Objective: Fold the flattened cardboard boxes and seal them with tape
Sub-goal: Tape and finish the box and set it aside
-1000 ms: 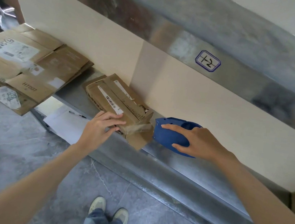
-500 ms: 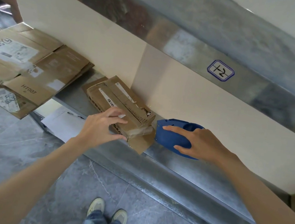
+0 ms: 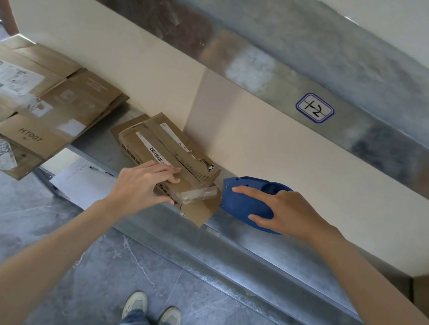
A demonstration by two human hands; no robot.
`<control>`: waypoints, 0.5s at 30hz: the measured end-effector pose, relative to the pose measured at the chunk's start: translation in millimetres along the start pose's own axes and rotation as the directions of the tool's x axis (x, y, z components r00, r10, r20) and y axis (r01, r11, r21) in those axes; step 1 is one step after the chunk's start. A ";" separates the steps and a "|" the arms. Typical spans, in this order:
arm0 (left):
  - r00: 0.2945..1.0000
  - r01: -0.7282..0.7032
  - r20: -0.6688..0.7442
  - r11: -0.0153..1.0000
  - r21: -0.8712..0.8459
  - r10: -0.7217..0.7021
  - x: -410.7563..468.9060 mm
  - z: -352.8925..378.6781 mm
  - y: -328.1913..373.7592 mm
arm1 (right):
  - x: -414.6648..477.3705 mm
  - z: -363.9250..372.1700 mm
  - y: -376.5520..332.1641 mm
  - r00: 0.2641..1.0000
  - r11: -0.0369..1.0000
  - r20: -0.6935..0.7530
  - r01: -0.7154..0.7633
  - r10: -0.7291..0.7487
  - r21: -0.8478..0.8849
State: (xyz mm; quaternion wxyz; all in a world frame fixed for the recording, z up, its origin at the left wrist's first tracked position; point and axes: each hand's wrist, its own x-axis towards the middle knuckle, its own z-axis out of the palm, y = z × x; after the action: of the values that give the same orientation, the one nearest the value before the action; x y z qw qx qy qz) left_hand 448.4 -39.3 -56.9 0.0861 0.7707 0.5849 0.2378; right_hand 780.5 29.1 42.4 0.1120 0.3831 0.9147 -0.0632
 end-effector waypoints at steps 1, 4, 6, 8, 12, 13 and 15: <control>1.000 0.004 0.006 1.000 0.011 -0.004 0.2 0.9 1.1 | 0.2 1.6 -0.1 1.000 1.000 -0.002 -0.001 0.001 0.004; 1.000 -0.007 -0.012 0.999 0.049 0.007 0.1 3.7 1.4 | -0.8 5.0 0.2 1.000 1.000 -0.003 -0.003 0.003 0.009; 0.999 -0.011 -0.033 0.998 0.065 0.013 1.2 5.7 0.6 | -1.6 3.7 0.9 1.000 1.000 0.000 -0.009 0.009 0.000; 0.997 -0.015 -0.078 0.997 0.073 0.021 1.3 9.2 5.4 | -0.9 1.1 1.0 1.000 1.000 -0.001 -0.002 0.002 -0.010; 0.995 0.062 -0.079 0.996 0.067 -0.057 -2.5 22.9 34.2 | 4.2 -5.3 -1.6 0.999 0.998 -0.027 0.015 -0.016 -0.060; 0.992 0.101 -0.082 0.992 0.076 -0.095 -2.3 26.0 39.9 | 5.5 -7.2 -2.4 0.999 0.997 -0.033 0.019 -0.022 -0.077; 0.977 0.171 -0.140 0.982 0.077 -0.159 -1.6 31.1 45.3 | 7.5 -11.1 -3.5 0.999 0.993 -0.034 0.032 -0.036 -0.113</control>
State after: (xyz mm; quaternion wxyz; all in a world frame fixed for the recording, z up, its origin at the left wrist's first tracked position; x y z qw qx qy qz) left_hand 501.6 -49.9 -65.9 0.0318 0.7049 0.6612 0.2546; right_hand 771.1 34.1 51.3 0.1157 0.3617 0.9251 -0.0064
